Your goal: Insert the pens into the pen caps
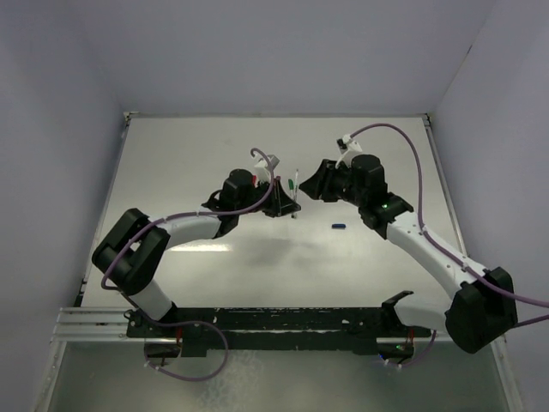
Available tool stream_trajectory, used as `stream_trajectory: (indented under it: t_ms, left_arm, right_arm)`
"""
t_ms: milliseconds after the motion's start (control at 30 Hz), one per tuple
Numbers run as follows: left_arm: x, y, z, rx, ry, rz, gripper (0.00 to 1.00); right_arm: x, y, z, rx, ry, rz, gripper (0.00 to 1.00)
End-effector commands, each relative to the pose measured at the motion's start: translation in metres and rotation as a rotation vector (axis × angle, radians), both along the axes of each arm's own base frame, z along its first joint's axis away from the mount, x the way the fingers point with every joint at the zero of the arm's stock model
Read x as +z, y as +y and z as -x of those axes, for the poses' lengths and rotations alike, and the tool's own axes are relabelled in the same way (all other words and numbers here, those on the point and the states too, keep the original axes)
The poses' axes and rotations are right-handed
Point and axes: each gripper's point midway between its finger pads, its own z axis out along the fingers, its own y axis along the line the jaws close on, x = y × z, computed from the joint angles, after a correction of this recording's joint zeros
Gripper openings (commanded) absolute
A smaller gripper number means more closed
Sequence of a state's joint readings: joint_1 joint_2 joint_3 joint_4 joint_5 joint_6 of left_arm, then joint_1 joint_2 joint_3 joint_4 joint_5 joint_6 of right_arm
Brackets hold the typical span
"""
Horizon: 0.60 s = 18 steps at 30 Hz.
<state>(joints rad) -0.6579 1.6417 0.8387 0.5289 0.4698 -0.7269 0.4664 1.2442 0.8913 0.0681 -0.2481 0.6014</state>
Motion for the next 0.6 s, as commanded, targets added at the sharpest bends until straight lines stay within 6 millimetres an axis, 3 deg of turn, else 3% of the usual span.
stream_trajectory:
  t_ms: [0,100,233,367,567]
  left_arm:
    - [-0.001,0.014,-0.008,0.062,-0.042,-0.087,0.0]
    - [-0.015,0.025,-0.005,0.076,-0.042,-0.157,0.0]
    - [-0.034,0.038,0.004,0.065,-0.032,-0.25,0.0]
    - [-0.049,0.051,0.014,0.055,-0.028,-0.326,0.0]
    - [-0.049,0.059,0.02,0.047,-0.047,-0.349,0.0]
  right_arm:
    - [0.024,-0.028,-0.002,-0.154,-0.035,0.031,0.46]
    - [0.011,-0.05,-0.001,-0.309,0.066,0.05,0.48]
    - [-0.03,-0.081,0.01,-0.48,0.26,0.182,0.46]
    - [-0.061,-0.096,0.024,-0.547,0.378,0.267,0.53]
    - [-0.088,-0.114,0.038,-0.653,0.478,0.295,0.68]
